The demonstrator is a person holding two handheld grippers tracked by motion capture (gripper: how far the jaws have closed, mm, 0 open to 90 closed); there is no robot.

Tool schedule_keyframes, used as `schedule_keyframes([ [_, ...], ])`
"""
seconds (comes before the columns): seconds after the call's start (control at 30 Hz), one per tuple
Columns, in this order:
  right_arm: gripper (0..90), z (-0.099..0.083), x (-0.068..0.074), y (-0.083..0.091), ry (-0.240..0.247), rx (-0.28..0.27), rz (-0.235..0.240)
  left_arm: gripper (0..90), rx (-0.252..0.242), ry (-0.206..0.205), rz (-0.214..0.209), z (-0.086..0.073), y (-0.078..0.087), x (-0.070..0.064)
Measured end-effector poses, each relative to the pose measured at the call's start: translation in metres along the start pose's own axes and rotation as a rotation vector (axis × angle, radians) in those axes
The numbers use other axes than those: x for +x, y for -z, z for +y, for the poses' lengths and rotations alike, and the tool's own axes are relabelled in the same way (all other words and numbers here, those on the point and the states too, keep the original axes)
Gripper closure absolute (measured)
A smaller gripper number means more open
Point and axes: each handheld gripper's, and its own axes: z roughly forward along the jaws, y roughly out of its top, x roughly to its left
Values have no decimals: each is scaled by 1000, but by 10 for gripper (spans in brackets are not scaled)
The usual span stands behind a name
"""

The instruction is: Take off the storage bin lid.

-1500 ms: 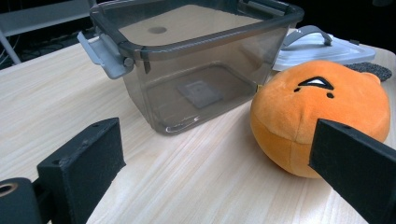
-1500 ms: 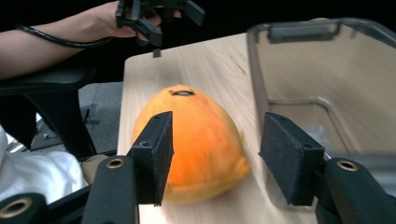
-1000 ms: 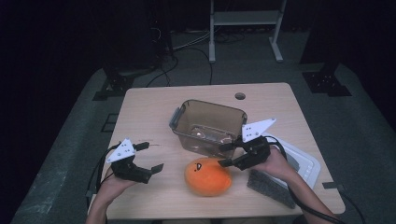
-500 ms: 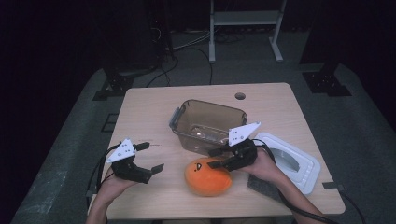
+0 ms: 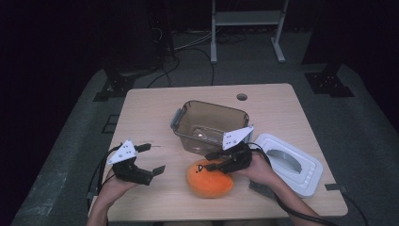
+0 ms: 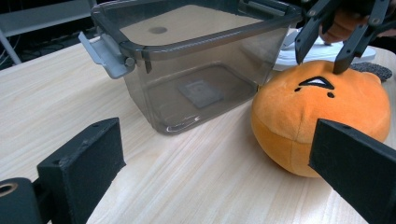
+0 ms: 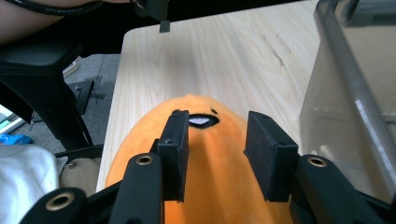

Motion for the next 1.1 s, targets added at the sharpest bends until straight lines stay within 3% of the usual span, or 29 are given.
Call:
schedule_keyframes([
  [0.47, 560, -13, 2, -14, -56, 45, 31, 25, 3, -2, -3, -1, -1, 0],
  [0.63, 546, -17, 5, -17, -61, 52, 42, 25, 5, 0, -2, -1, -1, 0],
  [0.87, 531, -18, 7, -19, -59, 55, 20, 25, 9, 1, -2, -2, -3, 0],
  [1.1, 529, -21, 7, -21, -76, 45, 48, 25, 11, 1, -2, -2, -3, 0],
])
